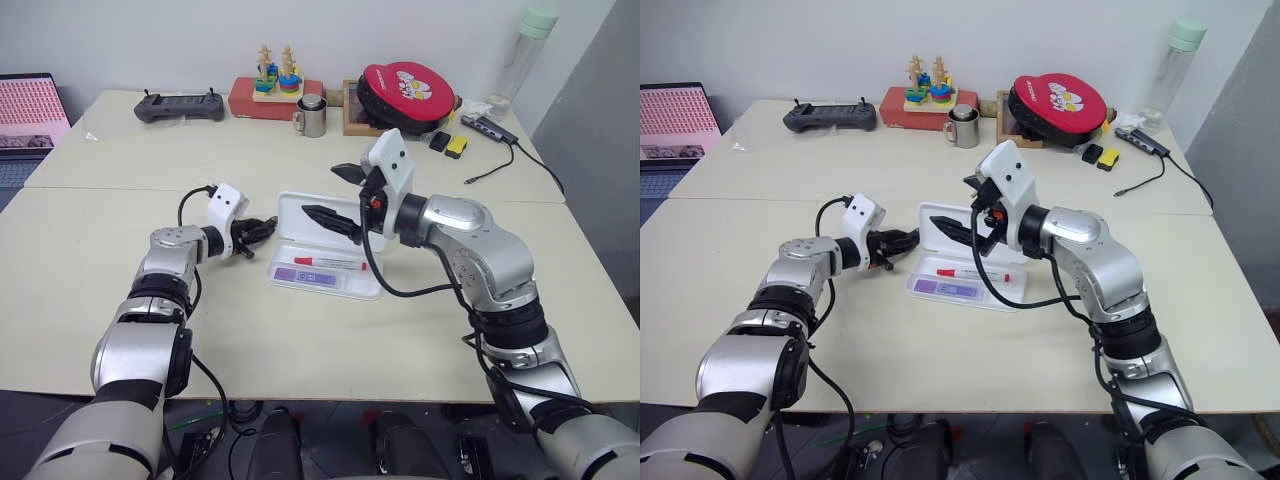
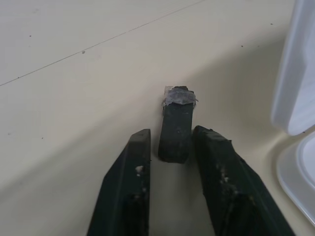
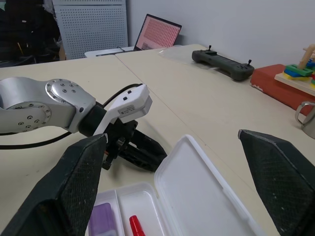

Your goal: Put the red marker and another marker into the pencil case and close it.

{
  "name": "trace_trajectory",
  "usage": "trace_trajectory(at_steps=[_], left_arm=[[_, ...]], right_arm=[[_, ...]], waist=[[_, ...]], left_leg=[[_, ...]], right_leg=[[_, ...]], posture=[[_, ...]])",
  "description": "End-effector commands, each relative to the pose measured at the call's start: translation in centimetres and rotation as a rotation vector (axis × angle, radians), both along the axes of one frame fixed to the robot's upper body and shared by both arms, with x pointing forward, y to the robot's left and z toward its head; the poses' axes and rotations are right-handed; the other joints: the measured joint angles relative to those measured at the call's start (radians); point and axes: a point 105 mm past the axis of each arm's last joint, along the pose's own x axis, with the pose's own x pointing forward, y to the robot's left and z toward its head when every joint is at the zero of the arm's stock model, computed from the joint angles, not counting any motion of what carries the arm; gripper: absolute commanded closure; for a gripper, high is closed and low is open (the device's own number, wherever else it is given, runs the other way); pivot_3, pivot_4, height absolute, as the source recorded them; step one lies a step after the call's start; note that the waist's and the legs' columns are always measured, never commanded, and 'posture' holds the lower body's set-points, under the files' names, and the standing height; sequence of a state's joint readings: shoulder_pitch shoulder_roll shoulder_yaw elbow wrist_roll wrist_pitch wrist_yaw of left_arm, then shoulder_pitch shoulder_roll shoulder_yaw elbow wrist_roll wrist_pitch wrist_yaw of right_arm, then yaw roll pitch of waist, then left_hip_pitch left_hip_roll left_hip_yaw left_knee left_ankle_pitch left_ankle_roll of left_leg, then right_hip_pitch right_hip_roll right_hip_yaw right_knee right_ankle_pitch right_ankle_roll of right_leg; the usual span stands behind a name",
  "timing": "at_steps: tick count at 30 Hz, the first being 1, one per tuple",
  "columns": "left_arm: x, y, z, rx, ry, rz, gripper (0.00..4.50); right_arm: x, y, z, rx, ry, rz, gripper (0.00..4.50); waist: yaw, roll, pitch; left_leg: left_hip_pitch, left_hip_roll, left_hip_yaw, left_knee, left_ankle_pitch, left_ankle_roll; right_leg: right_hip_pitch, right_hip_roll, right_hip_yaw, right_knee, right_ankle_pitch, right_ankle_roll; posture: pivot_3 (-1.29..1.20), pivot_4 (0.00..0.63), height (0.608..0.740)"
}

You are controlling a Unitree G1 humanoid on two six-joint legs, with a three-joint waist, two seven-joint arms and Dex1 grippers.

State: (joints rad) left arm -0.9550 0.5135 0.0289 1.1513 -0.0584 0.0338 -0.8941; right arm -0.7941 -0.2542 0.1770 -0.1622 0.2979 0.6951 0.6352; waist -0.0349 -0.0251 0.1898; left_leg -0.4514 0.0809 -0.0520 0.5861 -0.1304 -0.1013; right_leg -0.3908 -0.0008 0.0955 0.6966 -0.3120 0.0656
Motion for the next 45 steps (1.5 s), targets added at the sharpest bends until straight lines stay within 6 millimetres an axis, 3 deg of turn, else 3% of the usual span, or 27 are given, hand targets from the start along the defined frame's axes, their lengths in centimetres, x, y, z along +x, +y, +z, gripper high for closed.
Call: trace_trajectory(at_steps=[1, 5, 8, 10, 12, 14, 17, 20, 22, 24, 27, 29, 35, 43, 45], left_arm=[[0.0, 0.7, -0.1, -0.042, -0.012, 0.049, 3.98], [0.1, 1.2, 0.1, -0.076, -0.037, 0.095, 4.13], [0.9, 2.5, 1.3, -0.090, -0.118, 0.204, 4.14], [1.5, 3.4, 3.4, -0.140, -0.195, 0.290, 4.14], [1.8, 3.1, 6.4, -0.223, -0.290, 0.278, 4.14], [1.3, 1.4, 9.4, -0.330, -0.390, 0.164, 4.14], [-1.6, -3.5, 12.7, -0.425, -0.472, -0.163, 4.14], [-4.9, -8.1, 13.6, -0.458, -0.437, -0.420, 4.14], [-6.8, -10.7, 12.1, -0.388, -0.353, -0.568, 4.14], [-8.1, -12.4, 8.9, -0.218, -0.264, -0.667, 4.14], [-8.9, -13.2, 4.0, 0.006, -0.152, -0.751, 4.14], [-9.2, -13.5, 2.4, 0.049, -0.108, -0.784, 4.14], [-8.9, -14.4, 0.8, 0.107, -0.082, -0.843, 4.14], [-8.9, -14.9, 0.7, 0.090, -0.058, -0.882, 4.14], [-8.8, -14.6, 0.4, 0.115, -0.051, -0.879, 3.58]], right_arm=[[-0.4, -0.5, 1.8, 0.038, -0.063, 0.004, 0.00], [-0.2, -1.0, 1.9, 0.038, -0.065, -0.009, 0.00], [-0.2, -1.7, 2.0, 0.046, -0.065, -0.020, 0.00], [-0.4, -2.4, 1.9, 0.051, -0.060, -0.019, 0.00], [-0.7, -3.0, 1.5, 0.046, -0.044, -0.008, 0.00], [-1.3, -3.5, 0.8, 0.025, -0.032, 0.012, 0.00], [-2.2, -4.6, -0.1, 0.009, 0.003, 0.031, 0.00], [-2.7, -5.8, -0.7, -0.012, 0.021, 0.024, 0.00], [-3.4, -6.4, -1.6, -0.066, 0.034, 0.034, 0.00], [-4.0, -7.1, -2.4, -0.106, 0.051, 0.031, 0.00], [-4.5, -7.8, -2.9, -0.126, 0.075, 0.008, 0.00], [-4.6, -8.3, -3.3, -0.142, 0.087, -0.013, 0.00], [-5.3, -8.9, -3.9, -0.152, 0.097, -0.076, 0.00], [-5.5, -8.9, -3.9, -0.145, 0.093, -0.109, 0.00], [-5.5, -8.9, -3.9, -0.147, 0.095, -0.111, 0.00]], waist=[[0.000, 0.000, 0.000], [0.000, 0.000, 0.000], [-0.001, 0.000, 0.000], [0.000, 0.000, 0.000], [0.001, 0.000, 0.000], [0.003, 0.000, 0.000], [0.010, -0.001, 0.000], [0.006, 0.000, 0.000], [0.003, 0.000, 0.000], [0.001, 0.000, 0.000], [-0.013, 0.000, 0.000], [-0.022, 0.000, 0.000], [-0.021, 0.000, 0.000], [-0.021, 0.000, 0.000], [-0.021, 0.000, 0.000]], left_leg=[[0.000, 0.000, 0.000, 0.000, 0.000, 0.000], [0.000, 0.000, 0.000, 0.000, 0.000, 0.000], [0.000, 0.000, 0.000, 0.000, 0.000, 0.000], [0.000, 0.000, 0.000, 0.000, 0.000, 0.000], [0.000, 0.000, 0.000, 0.000, 0.000, 0.000], [-0.001, 0.000, 0.000, 0.000, 0.000, 0.000], [-0.002, 0.000, -0.001, -0.001, 0.000, 0.000], [-0.002, -0.001, 0.000, 0.000, 0.000, -0.001], [-0.001, -0.001, 0.000, 0.000, 0.000, 0.000], [0.000, -0.001, 0.000, 0.000, 0.000, 0.000], [0.002, 0.000, 0.000, 0.000, 0.000, 0.000], [0.002, 0.000, 0.001, 0.001, 0.000, 0.000], [0.001, -0.001, 0.001, 0.004, 0.000, 0.000], [0.000, -0.001, 0.001, 0.003, 0.000, 0.000], [0.000, -0.001, 0.001, 0.003, 0.000, 0.000]], right_leg=[[0.000, 0.000, 0.000, 0.000, 0.000, 0.000], [0.000, 0.000, 0.000, 0.000, 0.000, 0.000], [0.000, 0.000, 0.000, 0.000, 0.000, 0.000], [0.000, 0.000, 0.000, 0.000, 0.000, 0.000], [0.000, 0.000, 0.000, 0.000, 0.000, 0.000], [0.000, 0.000, 0.000, 0.000, 0.000, 0.000], [0.001, -0.001, -0.001, -0.001, 0.001, -0.002], [0.002, -0.002, -0.001, -0.003, 0.002, -0.003], [0.002, -0.002, -0.001, -0.003, 0.002, -0.003], [0.002, -0.001, -0.001, -0.002, 0.002, -0.003], [0.003, -0.001, 0.001, -0.001, 0.000, 0.001], [0.002, 0.000, 0.002, -0.001, 0.000, 0.001], [0.002, -0.001, 0.002, -0.002, 0.000, 0.003], [0.002, -0.001, 0.002, -0.003, 0.000, 0.003], [0.002, -0.001, 0.002, -0.003, 0.000, 0.002]], posture=[[0.00, 0.150, 0.740], [0.00, 0.150, 0.740], [0.00, 0.150, 0.740], [0.00, 0.150, 0.740], [0.00, 0.150, 0.740], [0.00, 0.150, 0.740], [0.00, 0.150, 0.740], [0.00, 0.150, 0.740], [0.00, 0.150, 0.740], [0.00, 0.150, 0.740], [0.00, 0.150, 0.740], [0.00, 0.150, 0.740], [0.00, 0.150, 0.740], [0.00, 0.150, 0.740], [0.00, 0.150, 0.740]])
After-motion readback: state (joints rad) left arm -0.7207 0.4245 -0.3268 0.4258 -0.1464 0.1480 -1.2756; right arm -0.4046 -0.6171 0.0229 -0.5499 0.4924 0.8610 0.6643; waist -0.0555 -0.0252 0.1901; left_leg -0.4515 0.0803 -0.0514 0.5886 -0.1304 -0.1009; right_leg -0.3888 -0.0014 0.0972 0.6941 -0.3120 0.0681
